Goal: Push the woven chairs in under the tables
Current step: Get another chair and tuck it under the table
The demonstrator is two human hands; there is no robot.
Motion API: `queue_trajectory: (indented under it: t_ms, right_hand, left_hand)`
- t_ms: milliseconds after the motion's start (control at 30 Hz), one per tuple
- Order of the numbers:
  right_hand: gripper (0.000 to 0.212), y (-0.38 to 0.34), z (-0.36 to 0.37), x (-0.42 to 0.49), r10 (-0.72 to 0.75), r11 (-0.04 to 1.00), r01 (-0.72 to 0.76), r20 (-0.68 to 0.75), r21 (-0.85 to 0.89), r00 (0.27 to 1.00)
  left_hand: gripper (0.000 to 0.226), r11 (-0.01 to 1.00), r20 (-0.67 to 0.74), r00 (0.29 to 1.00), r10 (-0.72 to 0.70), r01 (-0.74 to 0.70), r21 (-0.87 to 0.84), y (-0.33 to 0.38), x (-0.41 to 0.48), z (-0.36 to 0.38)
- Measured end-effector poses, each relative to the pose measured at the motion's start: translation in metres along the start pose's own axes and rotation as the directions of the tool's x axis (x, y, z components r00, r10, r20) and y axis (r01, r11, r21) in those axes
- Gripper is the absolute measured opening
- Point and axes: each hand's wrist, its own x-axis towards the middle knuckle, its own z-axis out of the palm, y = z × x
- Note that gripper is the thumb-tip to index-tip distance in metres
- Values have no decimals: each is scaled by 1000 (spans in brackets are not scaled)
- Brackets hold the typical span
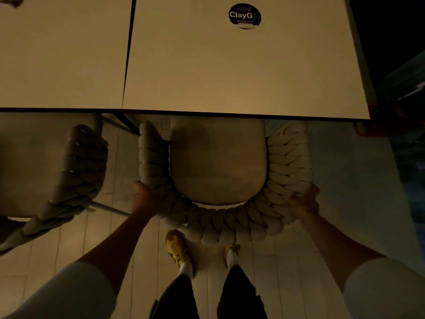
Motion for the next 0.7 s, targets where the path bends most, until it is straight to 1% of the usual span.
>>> queue_trajectory:
  t_ms: [100, 167, 300, 400, 467, 567, 633, 700]
  right_hand:
    - [82, -2, -1, 3, 28, 999, -28, -12, -30, 1000]
    - [82, -2, -1, 2, 19, 1000, -19, -12, -24, 1000]
    - [83, 3, -4, 1, 15, 999, -15, 24, -29, 1000]
    - [93, 4, -7, -3, 10, 999, -7, 67, -46, 998]
    - [98, 1, -9, -11, 15, 996, -10, 62, -83, 998]
    - [96, -6, -7, -24, 15, 991, -8, 47, -137, 999]
    - [101, -9, -6, -34, 10, 990, -4, 40, -142, 999]
    - [106, -9, -4, -45, -5, 988, 10, 26, -156, 1000]
  left_hand:
    - [85, 1000, 14, 1000, 0, 0, -8, -1, -1, 0]
    - [84, 1000, 30, 1000, 10, -9, -25, -2, 1, -1]
    - [88, 999, 62, 998, 10, -8, -41, -4, 3, -7]
    - [90, 997, 83, 996, 16, -10, -74, -8, 3, -12]
    - [90, 995, 102, 995, 18, -8, -96, -10, 0, -16]
    - [86, 989, 140, 989, 50, -30, -143, -12, -8, -26]
    - [80, 992, 123, 986, 110, -102, -68, -13, -13, -34]
    - [77, 974, 93, 974, 208, -215, 70, -14, -15, -43]
